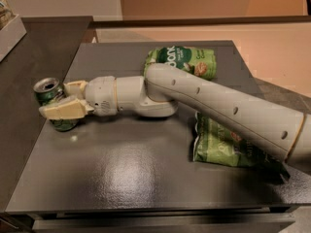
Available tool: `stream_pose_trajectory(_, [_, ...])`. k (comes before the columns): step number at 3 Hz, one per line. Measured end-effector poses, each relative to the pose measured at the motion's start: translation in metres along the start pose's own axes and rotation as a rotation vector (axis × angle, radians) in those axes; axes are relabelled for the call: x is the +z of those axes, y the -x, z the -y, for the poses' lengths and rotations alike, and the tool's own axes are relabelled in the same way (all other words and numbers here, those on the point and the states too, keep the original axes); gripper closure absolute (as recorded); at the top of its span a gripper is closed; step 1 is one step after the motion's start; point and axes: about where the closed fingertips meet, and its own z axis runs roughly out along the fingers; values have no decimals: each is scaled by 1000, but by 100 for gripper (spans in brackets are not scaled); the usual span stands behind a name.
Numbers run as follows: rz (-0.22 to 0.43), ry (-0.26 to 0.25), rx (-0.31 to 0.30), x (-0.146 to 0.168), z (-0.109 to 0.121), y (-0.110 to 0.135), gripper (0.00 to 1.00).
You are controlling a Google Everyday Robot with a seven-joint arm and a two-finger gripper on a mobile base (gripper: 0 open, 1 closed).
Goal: Place green can upright
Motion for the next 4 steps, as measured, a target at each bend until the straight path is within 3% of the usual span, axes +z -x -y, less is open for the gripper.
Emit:
stream_pose_trajectory(1, [15,-30,-3,-2,1,-3,38])
stream_pose_trajectory(2, [15,-27,-4,0,0,-2,15])
stream_pose_trajectory(3, [15,-23,-6,2,-2,-2,0])
stream_pose_trajectory(4, [15,-23,-6,2,-2,-2,0])
